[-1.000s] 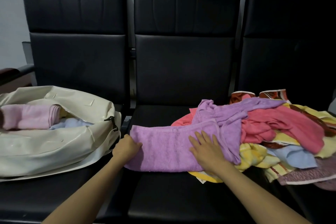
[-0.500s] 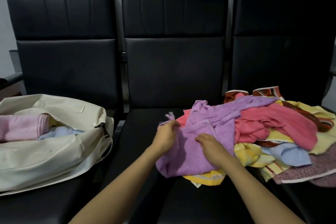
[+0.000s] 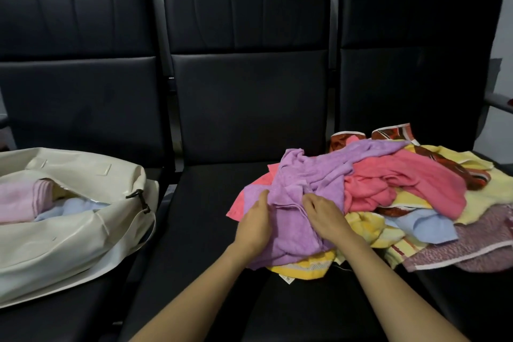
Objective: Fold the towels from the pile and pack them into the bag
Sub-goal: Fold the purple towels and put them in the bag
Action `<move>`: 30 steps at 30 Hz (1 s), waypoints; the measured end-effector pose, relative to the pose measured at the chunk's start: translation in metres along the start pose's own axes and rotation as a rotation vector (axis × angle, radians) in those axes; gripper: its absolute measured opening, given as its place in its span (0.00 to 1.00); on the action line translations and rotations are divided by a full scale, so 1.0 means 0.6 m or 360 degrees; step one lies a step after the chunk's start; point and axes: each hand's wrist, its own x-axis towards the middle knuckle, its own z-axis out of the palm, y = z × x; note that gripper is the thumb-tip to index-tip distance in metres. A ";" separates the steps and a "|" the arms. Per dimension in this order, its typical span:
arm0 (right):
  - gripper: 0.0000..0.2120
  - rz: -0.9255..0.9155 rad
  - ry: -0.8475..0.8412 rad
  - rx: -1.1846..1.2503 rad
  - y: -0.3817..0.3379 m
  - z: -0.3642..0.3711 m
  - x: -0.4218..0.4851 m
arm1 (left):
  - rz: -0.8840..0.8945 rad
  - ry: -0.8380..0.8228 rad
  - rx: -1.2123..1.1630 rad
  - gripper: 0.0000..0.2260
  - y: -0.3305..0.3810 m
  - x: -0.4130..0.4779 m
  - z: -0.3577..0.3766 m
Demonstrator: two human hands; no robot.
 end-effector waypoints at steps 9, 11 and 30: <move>0.19 -0.0033 0.0170 0.0176 -0.024 0.006 0.017 | -0.0332 0.0156 -0.0094 0.25 -0.064 -0.017 -0.035; 0.17 0.0097 0.0289 0.0345 -0.020 -0.007 0.025 | -0.0421 0.0079 -0.0183 0.25 -0.064 -0.018 -0.033; 0.23 0.0153 0.0065 0.0190 0.007 -0.019 -0.002 | -0.1021 -0.0224 -0.1147 0.25 -0.001 0.024 -0.036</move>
